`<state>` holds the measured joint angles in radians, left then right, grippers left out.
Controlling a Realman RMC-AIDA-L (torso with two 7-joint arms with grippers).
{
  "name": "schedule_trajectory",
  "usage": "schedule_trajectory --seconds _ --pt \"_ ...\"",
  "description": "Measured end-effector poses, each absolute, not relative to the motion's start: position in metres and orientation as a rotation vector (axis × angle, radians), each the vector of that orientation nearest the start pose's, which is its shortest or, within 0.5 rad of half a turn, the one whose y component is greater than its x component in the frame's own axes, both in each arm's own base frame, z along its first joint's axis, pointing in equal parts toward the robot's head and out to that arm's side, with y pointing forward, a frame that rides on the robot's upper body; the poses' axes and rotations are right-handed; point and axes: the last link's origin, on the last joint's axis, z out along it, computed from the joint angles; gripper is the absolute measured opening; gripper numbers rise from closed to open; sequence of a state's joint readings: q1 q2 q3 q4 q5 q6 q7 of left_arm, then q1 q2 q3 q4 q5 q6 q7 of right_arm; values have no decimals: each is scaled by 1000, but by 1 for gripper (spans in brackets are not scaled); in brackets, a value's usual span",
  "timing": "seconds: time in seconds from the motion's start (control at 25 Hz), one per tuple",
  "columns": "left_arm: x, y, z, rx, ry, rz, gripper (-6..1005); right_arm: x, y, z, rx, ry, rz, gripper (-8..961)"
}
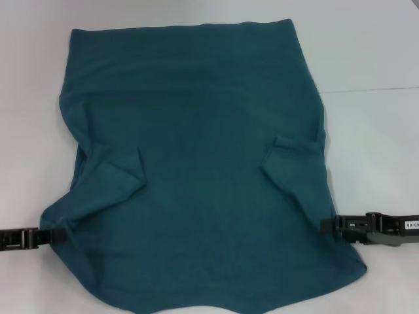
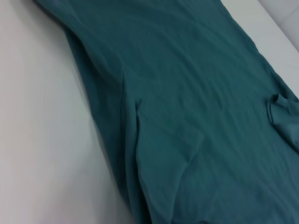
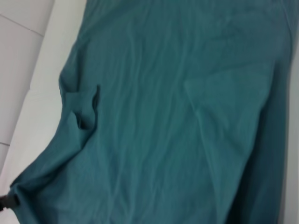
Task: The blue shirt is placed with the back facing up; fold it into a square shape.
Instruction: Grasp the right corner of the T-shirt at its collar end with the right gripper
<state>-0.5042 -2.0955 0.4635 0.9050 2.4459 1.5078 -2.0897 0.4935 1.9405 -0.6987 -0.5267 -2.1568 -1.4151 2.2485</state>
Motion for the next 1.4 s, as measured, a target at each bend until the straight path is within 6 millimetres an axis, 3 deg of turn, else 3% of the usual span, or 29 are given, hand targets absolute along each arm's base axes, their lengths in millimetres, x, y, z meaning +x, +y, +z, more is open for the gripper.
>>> schedule_trajectory --seconds 0.36,0.88,1.4 --pt "-320 328 46 -2279 -1509 -355 88 341 314 30 -2171 1938 483 929" --pt "-315 332 46 -2287 -1498 -371 87 322 309 29 -2298 1975 512 930" --pt "-315 333 40 -2284 -1513 -383 87 335 305 43 -2219 2020 494 929"
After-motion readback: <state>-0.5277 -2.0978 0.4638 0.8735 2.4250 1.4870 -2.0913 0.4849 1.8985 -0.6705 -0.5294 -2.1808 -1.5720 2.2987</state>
